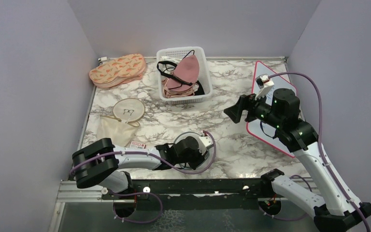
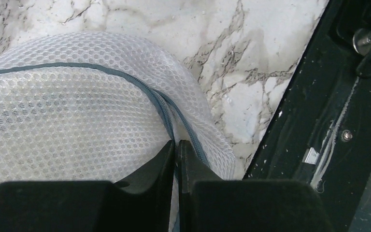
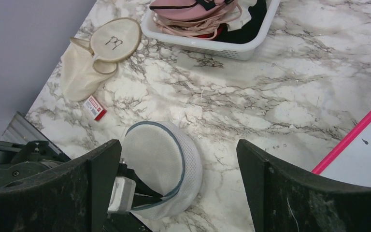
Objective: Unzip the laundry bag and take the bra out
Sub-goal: Close the laundry bag at the center of the board, then reset both arms
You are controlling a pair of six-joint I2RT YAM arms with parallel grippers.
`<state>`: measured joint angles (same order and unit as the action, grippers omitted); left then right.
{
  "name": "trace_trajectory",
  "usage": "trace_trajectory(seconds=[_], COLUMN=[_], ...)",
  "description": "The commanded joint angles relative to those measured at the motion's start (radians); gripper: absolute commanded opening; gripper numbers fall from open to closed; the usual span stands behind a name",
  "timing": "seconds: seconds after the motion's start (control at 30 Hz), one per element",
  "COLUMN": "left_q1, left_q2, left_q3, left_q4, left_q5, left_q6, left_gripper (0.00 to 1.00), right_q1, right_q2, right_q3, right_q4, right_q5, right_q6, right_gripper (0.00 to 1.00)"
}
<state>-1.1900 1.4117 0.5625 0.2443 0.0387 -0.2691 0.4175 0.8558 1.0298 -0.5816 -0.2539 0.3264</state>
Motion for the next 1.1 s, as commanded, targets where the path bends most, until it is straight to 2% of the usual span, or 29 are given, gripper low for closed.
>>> trace_trajectory(seconds=[0.0,0.13,0.23,0.47,0.63,0.73,0.8,0.87,0.97,1.07], left_q1=[0.012,0.021,0.037,0.164,0.362,0.515,0.624,0.696,0.719,0.719], left_q2=[0.003,-0.049,-0.14,-0.318,-0.428,-0.493,-0.52,-0.542,-0.577,-0.621], left_q3=[0.072,0.108,0.104,0.094,0.08,0.127,0.19,0.27,0.41,0.515], left_q4=[-0.079,-0.216,-0.256,-0.309,-0.316,-0.343,-0.375,-0.431,-0.506,-0.518], left_q5=[-0.068,-0.115,-0.129,-0.049,0.01,0.01,-0.042,-0.157,-0.354,-0.475], left_q6=[-0.005,0.006,0.014,0.018,-0.032,-0.042,-0.049,-0.06,-0.006,0.08], left_gripper=[0.08,0.42,0.57,0.74,0.87,0.93,0.94,0.95,0.98,0.99], right_q1=[0.003,0.003,0.003,0.003,0.003,0.003,0.003,0.003,0.003,0.003], right_q2=[-0.027,-0.036,-0.034,-0.037,-0.044,-0.054,-0.064,-0.075,-0.103,-0.161], right_q3=[0.044,0.043,0.04,0.031,0.03,0.033,0.04,0.056,0.094,0.115], right_q4=[-0.04,-0.044,-0.04,-0.032,-0.038,-0.046,-0.05,-0.054,-0.063,-0.034], right_q5=[0.051,0.062,0.061,0.054,0.043,0.042,0.048,0.069,0.139,0.244], right_q6=[-0.021,-0.028,-0.031,-0.047,-0.068,-0.093,-0.106,-0.111,-0.12,-0.125], right_gripper=[0.88,0.89,0.89,0.94,1.0,1.0,1.0,1.0,1.0,1.0])
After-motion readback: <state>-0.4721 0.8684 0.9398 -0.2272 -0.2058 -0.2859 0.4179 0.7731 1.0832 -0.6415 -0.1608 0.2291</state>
